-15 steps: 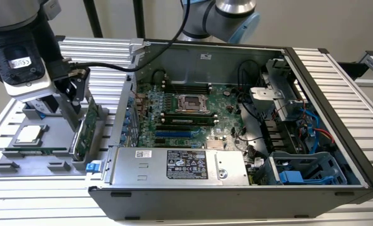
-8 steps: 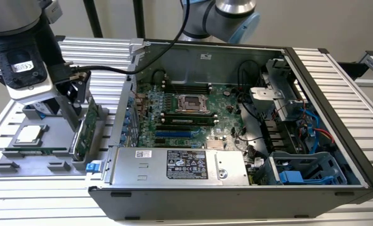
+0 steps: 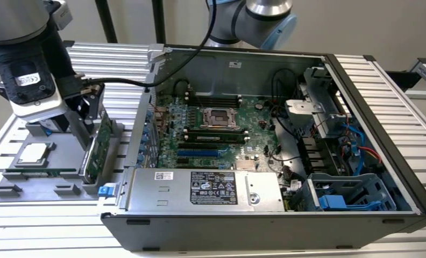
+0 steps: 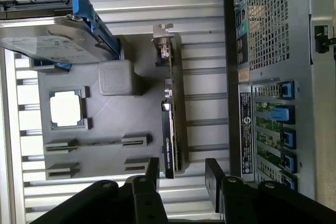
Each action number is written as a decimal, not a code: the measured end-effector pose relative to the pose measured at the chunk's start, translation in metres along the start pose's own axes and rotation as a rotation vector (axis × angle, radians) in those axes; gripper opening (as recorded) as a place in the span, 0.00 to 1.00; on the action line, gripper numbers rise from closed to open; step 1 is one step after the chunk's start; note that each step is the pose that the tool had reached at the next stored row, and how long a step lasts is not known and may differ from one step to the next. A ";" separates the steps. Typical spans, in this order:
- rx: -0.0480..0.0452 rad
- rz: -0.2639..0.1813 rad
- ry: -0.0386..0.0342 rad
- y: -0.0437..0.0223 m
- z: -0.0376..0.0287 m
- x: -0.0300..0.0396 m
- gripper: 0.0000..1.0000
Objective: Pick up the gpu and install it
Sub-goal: 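Pick up the gpu and move the gpu toward the slot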
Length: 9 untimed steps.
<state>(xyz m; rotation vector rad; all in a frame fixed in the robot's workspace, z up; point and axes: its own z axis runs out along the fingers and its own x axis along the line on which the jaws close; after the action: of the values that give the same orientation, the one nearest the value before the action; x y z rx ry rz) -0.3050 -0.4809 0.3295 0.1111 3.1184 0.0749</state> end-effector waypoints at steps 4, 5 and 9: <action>-0.0002 0.000 -0.0001 -0.0001 0.0019 0.0000 1.00; -0.0001 0.000 -0.0001 -0.0001 0.0024 0.0000 1.00; -0.0001 0.000 -0.0001 -0.0002 0.0044 0.0001 1.00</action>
<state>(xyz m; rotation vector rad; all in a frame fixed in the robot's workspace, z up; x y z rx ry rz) -0.3050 -0.4809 0.3251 0.1111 3.1183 0.0751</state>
